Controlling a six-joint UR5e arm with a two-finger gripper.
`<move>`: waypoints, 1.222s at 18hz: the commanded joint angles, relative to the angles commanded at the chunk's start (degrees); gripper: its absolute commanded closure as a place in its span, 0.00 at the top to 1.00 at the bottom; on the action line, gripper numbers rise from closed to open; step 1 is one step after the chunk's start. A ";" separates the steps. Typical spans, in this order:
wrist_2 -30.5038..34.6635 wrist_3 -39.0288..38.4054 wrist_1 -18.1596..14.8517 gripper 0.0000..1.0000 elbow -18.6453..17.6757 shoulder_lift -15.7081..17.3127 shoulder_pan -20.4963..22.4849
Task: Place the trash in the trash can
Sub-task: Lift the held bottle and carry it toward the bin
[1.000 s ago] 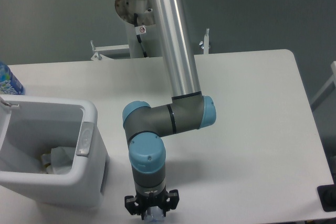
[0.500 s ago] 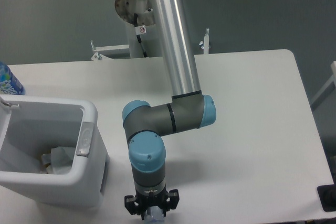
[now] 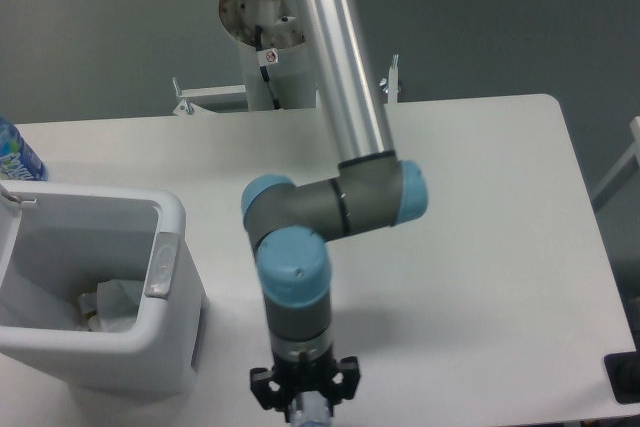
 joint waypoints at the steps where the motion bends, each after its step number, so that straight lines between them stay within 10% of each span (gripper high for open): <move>1: -1.23 -1.67 0.35 0.61 2.11 0.18 0.88; 9: -2.21 -2.74 2.28 0.61 8.90 4.83 3.26; 22: -3.27 -8.10 4.31 0.63 7.49 12.66 -5.16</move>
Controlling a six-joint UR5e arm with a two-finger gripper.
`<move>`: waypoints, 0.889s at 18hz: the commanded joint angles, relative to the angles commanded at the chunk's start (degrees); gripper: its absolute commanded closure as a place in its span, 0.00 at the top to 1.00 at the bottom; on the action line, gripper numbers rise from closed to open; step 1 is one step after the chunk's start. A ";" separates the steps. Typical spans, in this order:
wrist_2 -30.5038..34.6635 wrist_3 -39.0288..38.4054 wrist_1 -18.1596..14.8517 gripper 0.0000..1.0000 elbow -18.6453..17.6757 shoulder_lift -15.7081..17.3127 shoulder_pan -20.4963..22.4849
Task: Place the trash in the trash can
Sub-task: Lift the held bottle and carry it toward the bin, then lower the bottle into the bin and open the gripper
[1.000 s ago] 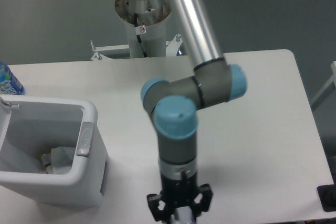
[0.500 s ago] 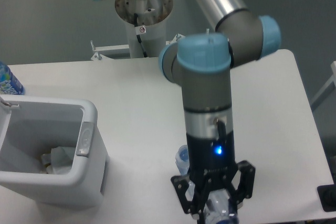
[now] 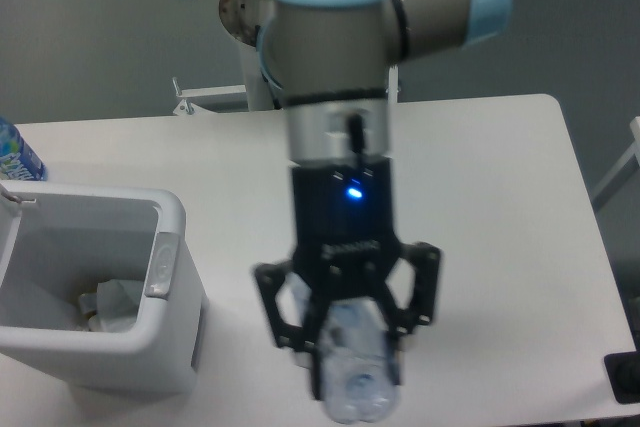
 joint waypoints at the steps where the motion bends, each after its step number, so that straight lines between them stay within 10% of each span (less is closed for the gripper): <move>1: 0.00 -0.61 0.00 0.63 -0.09 0.00 -1.40; 12: 0.18 -1.32 0.09 0.63 -6.94 0.53 -13.45; 16: 0.18 -0.45 0.09 1.00 -7.91 1.58 -13.90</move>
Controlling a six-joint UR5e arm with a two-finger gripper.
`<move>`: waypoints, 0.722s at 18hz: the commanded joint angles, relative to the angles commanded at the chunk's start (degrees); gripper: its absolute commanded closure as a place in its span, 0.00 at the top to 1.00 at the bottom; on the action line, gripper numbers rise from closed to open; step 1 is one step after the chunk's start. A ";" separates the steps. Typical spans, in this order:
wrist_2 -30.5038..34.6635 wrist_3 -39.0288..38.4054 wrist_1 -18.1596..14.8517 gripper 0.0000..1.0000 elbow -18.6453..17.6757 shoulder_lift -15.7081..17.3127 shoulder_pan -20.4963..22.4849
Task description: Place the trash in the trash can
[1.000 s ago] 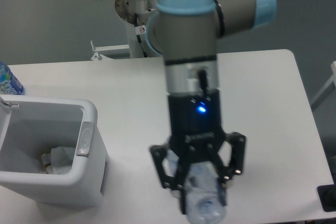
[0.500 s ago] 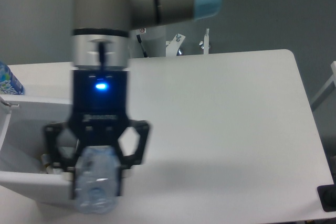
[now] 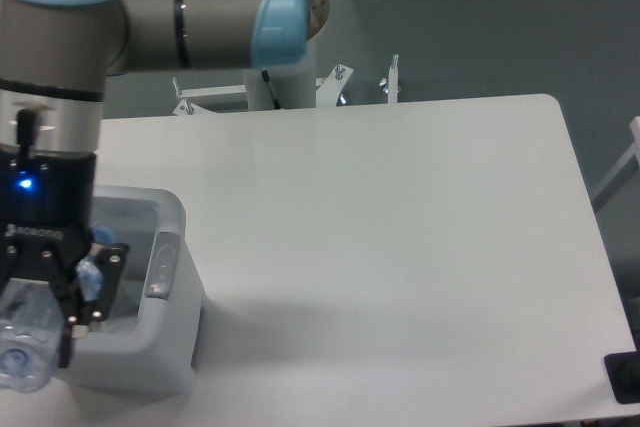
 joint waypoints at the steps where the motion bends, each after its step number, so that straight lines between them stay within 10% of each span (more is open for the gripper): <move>1: -0.09 0.18 0.00 1.00 -0.35 0.27 0.00; 13: 0.26 2.37 -0.26 1.00 2.81 0.88 8.96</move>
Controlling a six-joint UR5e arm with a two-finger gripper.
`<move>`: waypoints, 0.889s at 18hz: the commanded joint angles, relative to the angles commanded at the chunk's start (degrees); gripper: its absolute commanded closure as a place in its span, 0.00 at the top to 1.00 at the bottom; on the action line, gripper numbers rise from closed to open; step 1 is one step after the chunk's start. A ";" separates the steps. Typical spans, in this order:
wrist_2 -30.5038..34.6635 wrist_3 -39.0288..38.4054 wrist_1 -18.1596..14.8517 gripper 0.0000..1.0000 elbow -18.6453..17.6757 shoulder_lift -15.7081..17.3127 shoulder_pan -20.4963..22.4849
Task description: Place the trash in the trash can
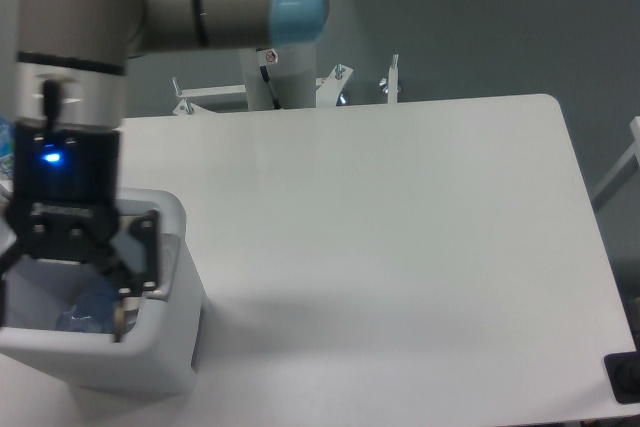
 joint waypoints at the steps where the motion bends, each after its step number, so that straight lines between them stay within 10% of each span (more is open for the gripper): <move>1: 0.26 1.58 -0.09 1.00 0.00 -0.09 0.79; 6: 0.35 15.01 -3.33 1.00 -0.70 0.96 7.46; 16: 7.56 48.32 -22.13 1.00 -3.77 7.03 17.76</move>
